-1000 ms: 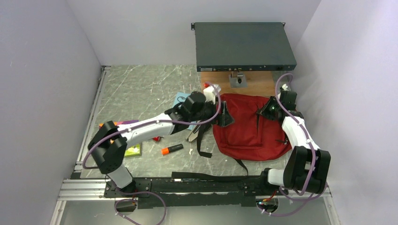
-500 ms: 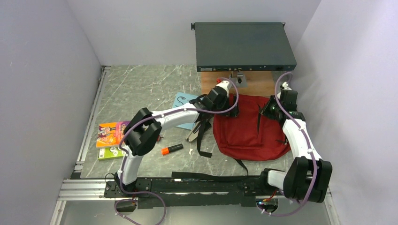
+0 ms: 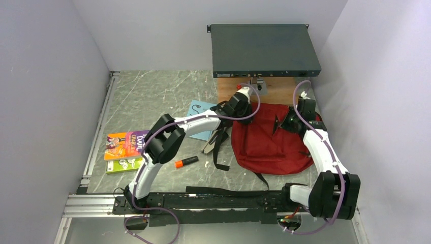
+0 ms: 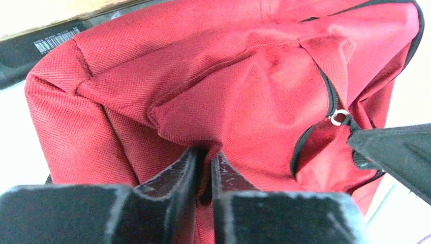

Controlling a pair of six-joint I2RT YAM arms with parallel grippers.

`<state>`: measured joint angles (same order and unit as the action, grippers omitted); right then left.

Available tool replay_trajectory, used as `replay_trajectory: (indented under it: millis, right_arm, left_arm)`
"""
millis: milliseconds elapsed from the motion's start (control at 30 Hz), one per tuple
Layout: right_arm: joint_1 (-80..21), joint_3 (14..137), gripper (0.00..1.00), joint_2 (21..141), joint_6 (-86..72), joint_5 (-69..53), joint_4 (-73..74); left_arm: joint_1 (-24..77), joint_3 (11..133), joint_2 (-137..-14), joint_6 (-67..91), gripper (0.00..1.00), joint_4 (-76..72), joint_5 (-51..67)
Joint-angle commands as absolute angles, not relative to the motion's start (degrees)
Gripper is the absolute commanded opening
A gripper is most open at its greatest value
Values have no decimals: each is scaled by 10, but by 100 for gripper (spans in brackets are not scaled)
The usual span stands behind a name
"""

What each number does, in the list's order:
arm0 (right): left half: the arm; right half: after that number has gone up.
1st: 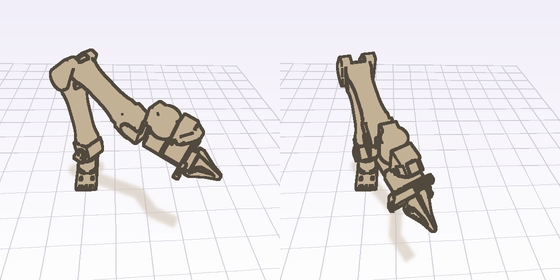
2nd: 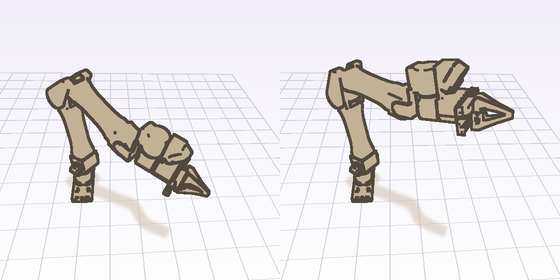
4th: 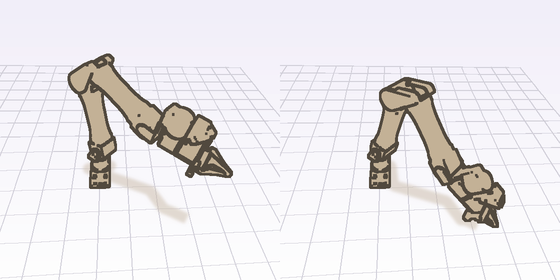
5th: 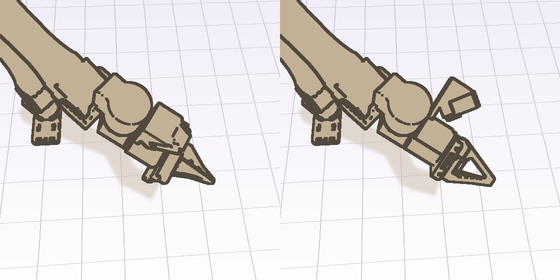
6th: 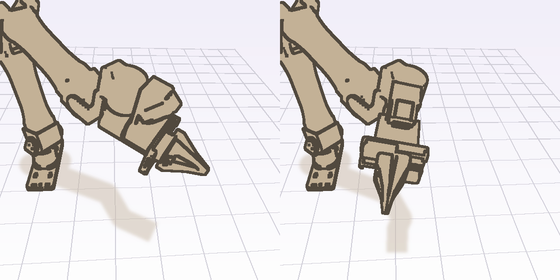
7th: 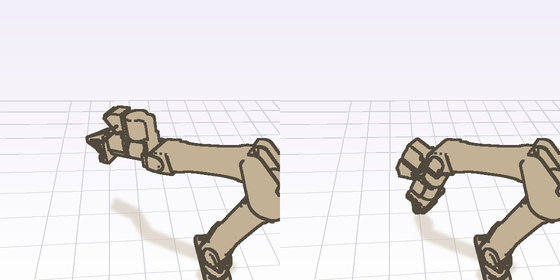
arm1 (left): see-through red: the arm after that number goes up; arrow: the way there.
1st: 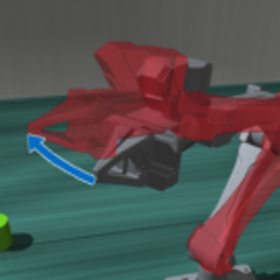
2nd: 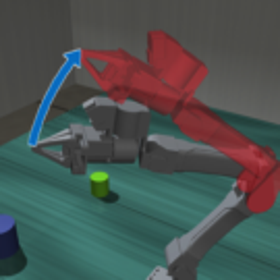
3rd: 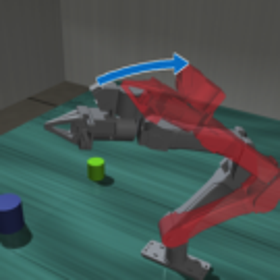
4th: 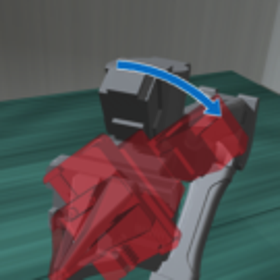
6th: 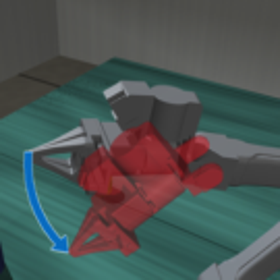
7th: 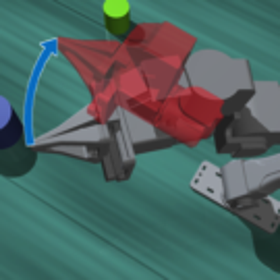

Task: Pack the student bag
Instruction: Unzip the student bag at the center of the board.

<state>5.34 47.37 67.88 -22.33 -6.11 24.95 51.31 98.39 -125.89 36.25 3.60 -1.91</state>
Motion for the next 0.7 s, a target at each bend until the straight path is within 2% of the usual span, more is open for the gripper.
replay_trajectory:
  millis: [0,67,400,500,667]
  right_arm:
    - [53,459,0,687,-250,-22,277]
    - [53,451,0,689,-257,-24,280]
    - [42,405,0,677,-286,-89,294]
    - [42,438,0,684,-267,-93,276]
    - [33,463,0,702,-286,-111,285]
  left_arm:
    - [487,956,-1268,421,5,-39,30]
    - [483,950,-1269,431,0,-59,42]
    - [478,909,-1279,531,0,-199,147]
    - [481,907,-1269,511,0,-202,173]
    - [491,887,-1222,438,0,-151,132]
